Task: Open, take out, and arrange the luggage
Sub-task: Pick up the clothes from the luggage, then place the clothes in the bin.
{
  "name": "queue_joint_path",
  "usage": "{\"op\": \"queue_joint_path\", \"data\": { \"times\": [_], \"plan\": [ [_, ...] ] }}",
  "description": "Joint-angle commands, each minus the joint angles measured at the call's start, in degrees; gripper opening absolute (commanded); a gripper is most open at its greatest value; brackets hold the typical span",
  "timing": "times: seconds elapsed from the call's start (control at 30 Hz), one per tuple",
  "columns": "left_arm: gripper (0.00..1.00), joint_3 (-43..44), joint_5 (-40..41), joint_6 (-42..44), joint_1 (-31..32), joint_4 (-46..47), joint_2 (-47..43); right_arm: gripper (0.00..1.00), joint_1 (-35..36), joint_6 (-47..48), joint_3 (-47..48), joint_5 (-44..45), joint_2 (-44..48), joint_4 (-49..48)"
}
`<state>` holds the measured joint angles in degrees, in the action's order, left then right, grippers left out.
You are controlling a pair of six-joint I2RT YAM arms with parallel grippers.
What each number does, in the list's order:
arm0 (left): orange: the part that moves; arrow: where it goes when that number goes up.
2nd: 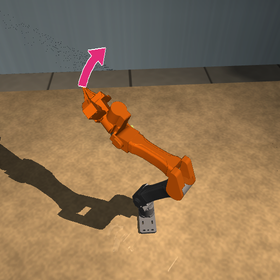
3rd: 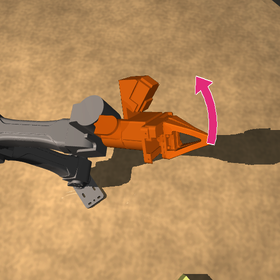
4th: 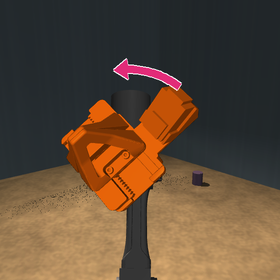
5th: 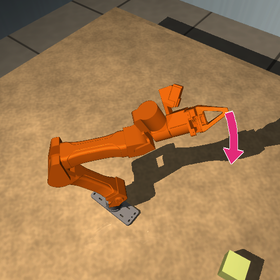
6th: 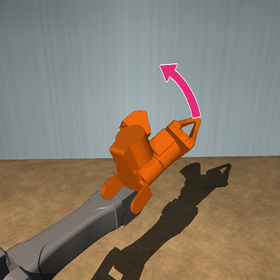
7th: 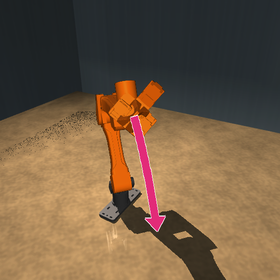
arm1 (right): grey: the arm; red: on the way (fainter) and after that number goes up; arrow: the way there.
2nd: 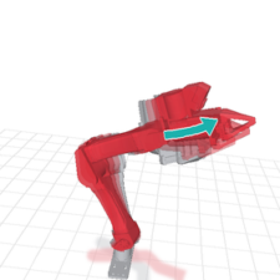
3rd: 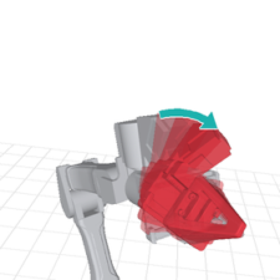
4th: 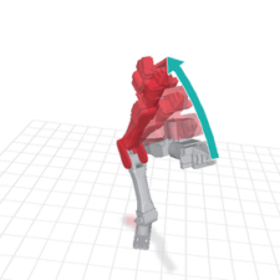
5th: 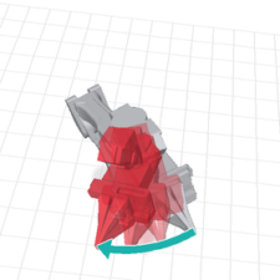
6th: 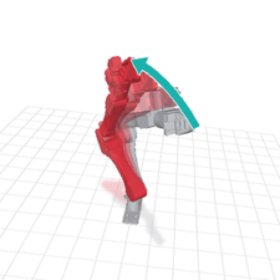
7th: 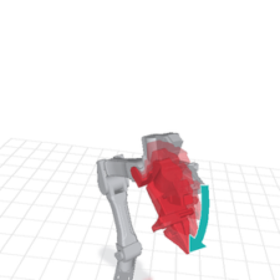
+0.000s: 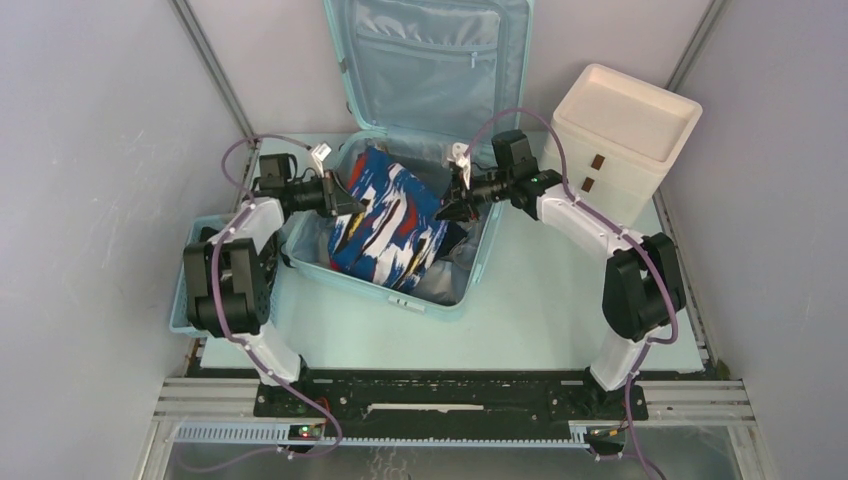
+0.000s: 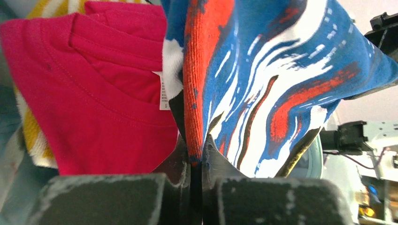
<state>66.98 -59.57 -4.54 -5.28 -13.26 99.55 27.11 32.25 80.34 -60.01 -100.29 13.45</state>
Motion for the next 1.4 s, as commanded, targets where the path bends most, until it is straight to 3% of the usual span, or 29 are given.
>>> {"op": "queue_joint_path", "data": {
  "times": [0.0, 0.1, 0.13, 0.17, 0.2, 0.47, 0.63, 0.83, 1.0, 1.37],
  "plan": [
    [0.00, 3.6, 5.5, 1.2, -0.6, 1.0, -10.3, 0.34, -1.6, -8.4, 9.5, 3.7, -1.2, 5.8],
    [0.00, 3.1, 9.7, 1.2, -0.5, 1.0, -14.4, 0.55, -3.0, -10.1, 17.3, 7.8, -4.3, 16.1],
    [0.00, 2.9, 11.1, 1.1, -0.4, 1.1, -15.4, 0.67, -3.5, -10.0, 19.3, 8.8, -5.0, 19.0],
    [0.00, 2.8, 12.6, 1.1, -0.4, 1.2, -16.4, 0.94, -4.0, -9.5, 20.8, 10.0, -5.4, 21.3],
    [0.00, 2.6, 13.9, 1.1, -0.3, 1.1, -17.2, 0.99, -4.5, -9.6, 21.6, 11.4, -5.2, 22.6],
    [0.00, 1.9, 23.3, 1.5, 0.7, 0.7, -23.9, 1.00, -7.0, -6.6, 14.8, 16.0, 6.3, 20.9],
    [0.00, 2.3, 33.1, 2.0, 3.2, -1.7, -28.0, 1.00, -7.5, -10.4, 2.4, 19.1, 19.4, 13.2],
    [0.00, 2.1, 41.6, -1.0, 6.6, -2.9, -31.9, 1.00, -11.7, -15.4, -12.2, 4.9, 30.9, 5.6],
    [0.00, 4.9, 47.3, -2.4, 7.1, -8.4, -34.5, 1.00, -11.6, -16.2, -18.0, 4.0, 31.4, 1.3],
    [0.00, 6.6, 59.4, -0.6, 7.1, -18.8, -41.1, 1.00, -10.2, -15.6, -19.9, 3.5, 30.4, 1.0]
  ]
}}
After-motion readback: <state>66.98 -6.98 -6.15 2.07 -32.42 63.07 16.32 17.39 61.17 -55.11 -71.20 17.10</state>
